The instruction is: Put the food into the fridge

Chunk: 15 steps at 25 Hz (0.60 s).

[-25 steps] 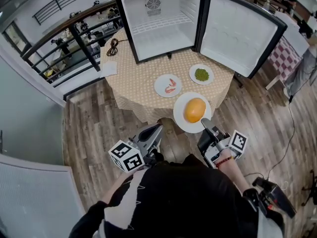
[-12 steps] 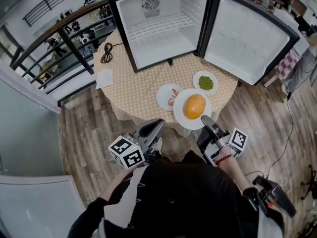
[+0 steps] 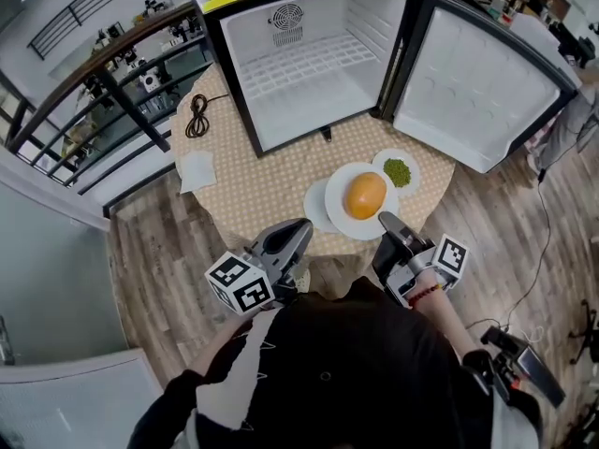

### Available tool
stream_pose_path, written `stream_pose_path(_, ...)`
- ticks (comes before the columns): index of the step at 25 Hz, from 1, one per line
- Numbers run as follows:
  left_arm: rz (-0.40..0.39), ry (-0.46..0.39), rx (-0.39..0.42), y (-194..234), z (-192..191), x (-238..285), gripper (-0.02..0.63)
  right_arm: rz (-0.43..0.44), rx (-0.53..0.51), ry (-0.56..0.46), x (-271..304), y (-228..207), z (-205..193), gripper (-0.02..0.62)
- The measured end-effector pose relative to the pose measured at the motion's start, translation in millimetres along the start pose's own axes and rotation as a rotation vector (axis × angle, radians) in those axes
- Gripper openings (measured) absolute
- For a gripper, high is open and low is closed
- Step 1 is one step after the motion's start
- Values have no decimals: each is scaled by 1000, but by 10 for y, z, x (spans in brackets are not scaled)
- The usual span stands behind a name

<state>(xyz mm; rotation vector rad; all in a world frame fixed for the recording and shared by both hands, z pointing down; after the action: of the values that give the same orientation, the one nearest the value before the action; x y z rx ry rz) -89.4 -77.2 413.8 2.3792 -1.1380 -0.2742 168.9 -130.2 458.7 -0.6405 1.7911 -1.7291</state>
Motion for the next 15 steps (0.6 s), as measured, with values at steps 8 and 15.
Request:
stream_pose_path(8,-64,-9,22,373,376,206,15,-4,-40,-54,381,107,129,28)
stream_pose_path(15,-119,22,27,740,596,375,15,2,-69,-92,756,117,159,28)
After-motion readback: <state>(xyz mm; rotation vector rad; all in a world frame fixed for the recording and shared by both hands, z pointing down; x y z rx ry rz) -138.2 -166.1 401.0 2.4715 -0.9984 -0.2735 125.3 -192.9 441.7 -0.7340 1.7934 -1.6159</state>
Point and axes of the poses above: the fingertips, and each gripper's own axes: x forward along the fingers, y to its left, z out of its top, the point moved 7 cm from there along -x, backward along the fingers, and after that the axes turned 5 degrees about z, right-handed, at the moved point
